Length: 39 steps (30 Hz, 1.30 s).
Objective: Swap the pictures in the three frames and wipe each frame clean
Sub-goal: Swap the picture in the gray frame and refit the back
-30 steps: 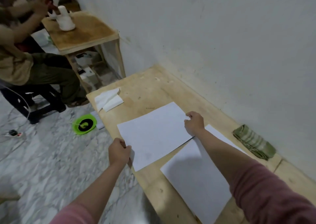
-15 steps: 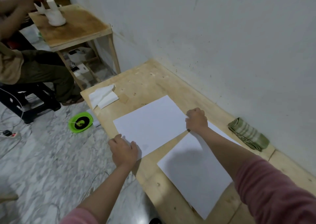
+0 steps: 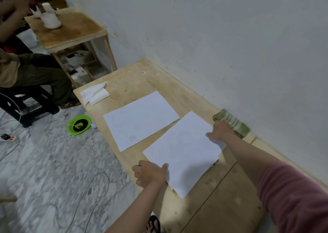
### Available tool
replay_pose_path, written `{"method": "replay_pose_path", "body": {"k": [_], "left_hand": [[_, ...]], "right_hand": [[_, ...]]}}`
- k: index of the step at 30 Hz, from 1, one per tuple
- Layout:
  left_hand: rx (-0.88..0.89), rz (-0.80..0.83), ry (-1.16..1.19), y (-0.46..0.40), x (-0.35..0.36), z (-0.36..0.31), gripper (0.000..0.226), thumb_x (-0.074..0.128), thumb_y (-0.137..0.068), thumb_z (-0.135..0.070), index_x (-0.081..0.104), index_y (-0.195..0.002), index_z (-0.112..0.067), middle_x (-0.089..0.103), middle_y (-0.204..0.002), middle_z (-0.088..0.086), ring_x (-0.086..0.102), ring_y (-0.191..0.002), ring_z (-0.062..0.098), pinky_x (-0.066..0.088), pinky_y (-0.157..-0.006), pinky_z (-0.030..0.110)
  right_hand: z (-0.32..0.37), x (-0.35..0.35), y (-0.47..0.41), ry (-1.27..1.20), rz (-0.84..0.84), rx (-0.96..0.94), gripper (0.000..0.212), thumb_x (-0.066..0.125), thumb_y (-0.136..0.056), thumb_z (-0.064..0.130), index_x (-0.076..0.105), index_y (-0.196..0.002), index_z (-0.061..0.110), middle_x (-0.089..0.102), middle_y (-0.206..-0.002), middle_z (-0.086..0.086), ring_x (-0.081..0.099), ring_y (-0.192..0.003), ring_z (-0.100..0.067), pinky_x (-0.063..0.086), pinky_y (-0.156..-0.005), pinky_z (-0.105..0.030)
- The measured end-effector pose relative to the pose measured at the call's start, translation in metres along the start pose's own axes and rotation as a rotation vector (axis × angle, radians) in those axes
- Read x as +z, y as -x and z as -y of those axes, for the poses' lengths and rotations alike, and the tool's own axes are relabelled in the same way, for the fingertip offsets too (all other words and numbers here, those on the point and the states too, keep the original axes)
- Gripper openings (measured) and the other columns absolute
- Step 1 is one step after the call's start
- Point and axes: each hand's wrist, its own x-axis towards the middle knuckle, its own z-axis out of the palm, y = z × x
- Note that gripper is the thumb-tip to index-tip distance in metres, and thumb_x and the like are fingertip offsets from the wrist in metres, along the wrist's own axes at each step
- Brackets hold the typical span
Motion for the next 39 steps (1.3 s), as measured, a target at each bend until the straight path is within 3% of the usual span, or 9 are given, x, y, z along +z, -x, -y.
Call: {"method": "replay_pose_path", "body": {"k": [4,9,13,17,21,27,32,36,39], "left_hand": [[-0.007,0.008,-0.054,0.005,0.01,-0.003,0.074,0.076,-0.074,-0.04,0.038,-0.128,-0.006,0.037,-0.131,0.012,0.047,-0.117,0.029,0.038,-0.098,0.038],[-0.081,0.068,0.084,0.0,0.015,-0.013,0.056,0.075,-0.074,-0.02,0.043,-0.118,-0.009,0.042,-0.126,0.013,0.056,-0.107,0.03,0.044,-0.094,0.039],[-0.126,0.054,0.176,-0.004,0.016,-0.016,0.06,0.075,-0.075,-0.015,0.036,-0.12,-0.006,0.042,-0.127,0.015,0.055,-0.109,0.032,0.047,-0.092,0.042],[-0.072,0.004,0.11,0.001,0.018,-0.009,0.061,0.077,-0.074,-0.019,0.039,-0.12,-0.006,0.043,-0.124,0.014,0.056,-0.107,0.031,0.047,-0.089,0.041],[-0.004,-0.043,0.121,0.005,0.022,-0.003,0.05,0.077,-0.073,-0.02,0.049,-0.113,-0.006,0.049,-0.117,0.011,0.057,-0.103,0.031,0.047,-0.087,0.041],[0.101,-0.042,0.088,0.008,0.023,0.0,0.015,0.067,-0.078,-0.019,0.056,-0.087,-0.014,0.063,-0.094,0.004,0.059,-0.096,0.028,0.046,-0.086,0.037],[0.126,-0.103,0.236,0.021,0.02,0.003,0.024,0.054,-0.091,-0.027,0.047,-0.076,-0.01,0.051,-0.068,-0.001,0.054,-0.078,0.027,0.044,-0.088,0.04],[0.136,-0.071,0.428,0.031,0.013,0.0,0.026,0.046,-0.096,-0.025,0.045,-0.078,-0.006,0.05,-0.072,0.004,0.052,-0.08,0.03,0.038,-0.07,0.033],[0.141,-0.046,0.484,0.039,0.008,-0.005,0.028,0.041,-0.098,-0.023,0.052,-0.1,0.002,0.058,-0.095,0.016,0.055,-0.092,0.033,0.041,-0.076,0.034]], "right_hand": [[-0.002,0.005,0.008,0.065,-0.018,-0.03,0.034,0.066,-0.082,0.04,0.047,-0.087,0.012,0.044,-0.092,-0.003,0.052,-0.081,-0.025,0.04,-0.058,-0.033],[-0.004,0.006,0.004,-0.062,-0.025,-0.03,0.04,0.074,-0.074,0.036,0.047,-0.09,0.012,0.049,-0.105,-0.01,0.052,-0.095,-0.03,0.042,-0.063,-0.033],[-0.007,0.004,0.003,-0.155,-0.038,-0.033,0.043,0.081,-0.068,0.033,0.043,-0.077,0.014,0.049,-0.085,-0.003,0.049,-0.07,-0.02,0.035,-0.052,-0.029],[-0.01,0.011,0.008,-0.195,-0.117,-0.067,0.041,0.078,-0.072,0.025,0.055,-0.1,0.006,0.059,-0.096,-0.005,0.059,-0.089,-0.027,0.047,-0.071,-0.034],[-0.009,0.018,0.014,-0.247,-0.202,-0.129,0.023,0.071,-0.078,0.018,0.058,-0.088,0.002,0.062,-0.082,-0.01,0.061,-0.079,-0.029,0.046,-0.064,-0.033],[-0.014,0.018,0.024,-0.307,-0.224,-0.106,0.018,0.046,-0.094,0.016,0.056,-0.1,0.002,0.062,-0.094,-0.013,0.059,-0.086,-0.033,0.047,-0.072,-0.037],[-0.02,0.004,0.038,-0.417,-0.246,-0.093,0.011,0.042,-0.093,0.01,0.05,-0.1,0.008,0.059,-0.087,-0.009,0.058,-0.077,-0.028,0.041,-0.061,-0.032],[-0.028,-0.02,0.052,-0.428,-0.185,-0.034,0.02,0.044,-0.094,0.018,0.054,-0.108,0.008,0.061,-0.098,-0.007,0.059,-0.079,-0.023,0.042,-0.058,-0.028],[-0.04,-0.037,0.072,-0.374,-0.178,-0.029,0.023,0.043,-0.094,0.018,0.053,-0.111,0.006,0.057,-0.103,-0.004,0.057,-0.092,-0.026,0.043,-0.069,-0.03]]}}
